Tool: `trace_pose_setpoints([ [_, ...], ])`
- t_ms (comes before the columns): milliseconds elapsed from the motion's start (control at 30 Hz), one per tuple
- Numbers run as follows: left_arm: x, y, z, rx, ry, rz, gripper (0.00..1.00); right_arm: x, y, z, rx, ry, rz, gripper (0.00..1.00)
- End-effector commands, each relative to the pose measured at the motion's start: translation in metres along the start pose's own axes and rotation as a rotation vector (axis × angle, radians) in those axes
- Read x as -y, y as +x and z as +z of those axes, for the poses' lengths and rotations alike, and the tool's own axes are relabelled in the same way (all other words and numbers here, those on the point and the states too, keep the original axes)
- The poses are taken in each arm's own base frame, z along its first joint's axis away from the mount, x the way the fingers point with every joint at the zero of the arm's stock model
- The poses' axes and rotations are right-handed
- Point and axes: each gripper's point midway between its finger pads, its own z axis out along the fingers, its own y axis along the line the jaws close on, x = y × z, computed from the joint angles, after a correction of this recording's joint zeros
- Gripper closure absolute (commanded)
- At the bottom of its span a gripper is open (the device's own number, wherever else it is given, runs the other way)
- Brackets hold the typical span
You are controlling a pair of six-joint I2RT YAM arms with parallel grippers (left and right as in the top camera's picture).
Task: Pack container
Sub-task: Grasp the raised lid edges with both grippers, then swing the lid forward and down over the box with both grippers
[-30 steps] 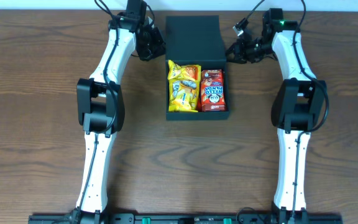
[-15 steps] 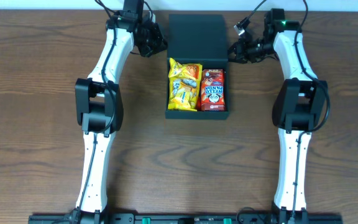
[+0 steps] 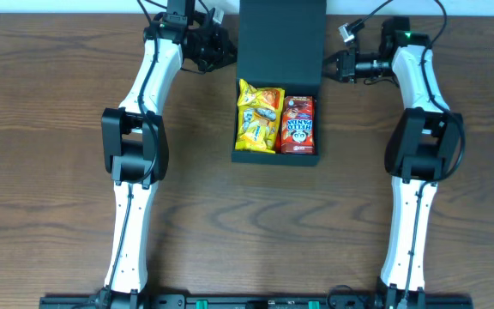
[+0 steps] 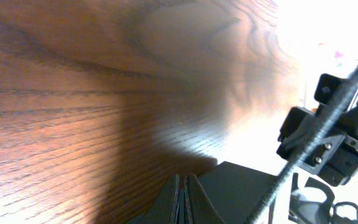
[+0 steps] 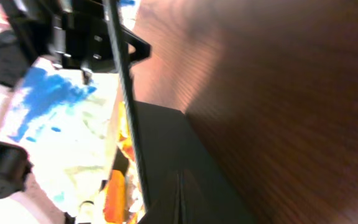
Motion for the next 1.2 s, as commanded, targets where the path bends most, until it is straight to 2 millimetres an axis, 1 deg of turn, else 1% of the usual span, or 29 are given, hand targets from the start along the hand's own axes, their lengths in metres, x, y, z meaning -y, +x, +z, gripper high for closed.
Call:
trace_pose_setpoints([
  [0, 0.012, -0.001, -0.004, -0.014, 0.066, 0.035, 0.94, -0.031, -0.009, -0.002, 0.042, -0.165, -0.035, 0.99],
  [133, 0.023, -0.004, -0.009, -0.005, 0.087, 0.075, 0.94, -0.038, -0.014, -0.004, 0.051, -0.185, -0.043, 0.99],
  [233, 0.031, -0.006, -0.013, 0.0, 0.105, 0.098, 0.94, -0.051, -0.021, -0.008, 0.064, -0.214, -0.068, 0.99],
  [467, 0.044, -0.015, -0.022, 0.029, 0.116, 0.134, 0.94, -0.071, -0.04, -0.016, 0.077, -0.176, -0.144, 0.99],
  [600, 0.054, -0.02, -0.027, 0.043, 0.132, 0.157, 0.94, -0.082, -0.047, -0.02, 0.083, -0.176, -0.151, 0.99],
  [767, 0.065, -0.024, -0.035, 0.059, 0.141, 0.177, 0.94, -0.088, -0.049, -0.021, 0.079, -0.181, -0.106, 0.99],
  [933, 0.082, -0.027, -0.047, 0.074, 0.154, 0.219, 0.94, -0.092, -0.046, -0.014, 0.064, -0.19, -0.086, 0.99],
  [1067, 0.097, -0.027, -0.059, 0.088, 0.157, 0.282, 0.95, -0.107, -0.047, -0.011, 0.056, -0.215, -0.104, 0.99],
  [1167, 0.109, -0.025, -0.07, 0.097, 0.156, 0.339, 0.94, -0.123, -0.048, -0.01, 0.051, -0.218, -0.139, 0.98],
])
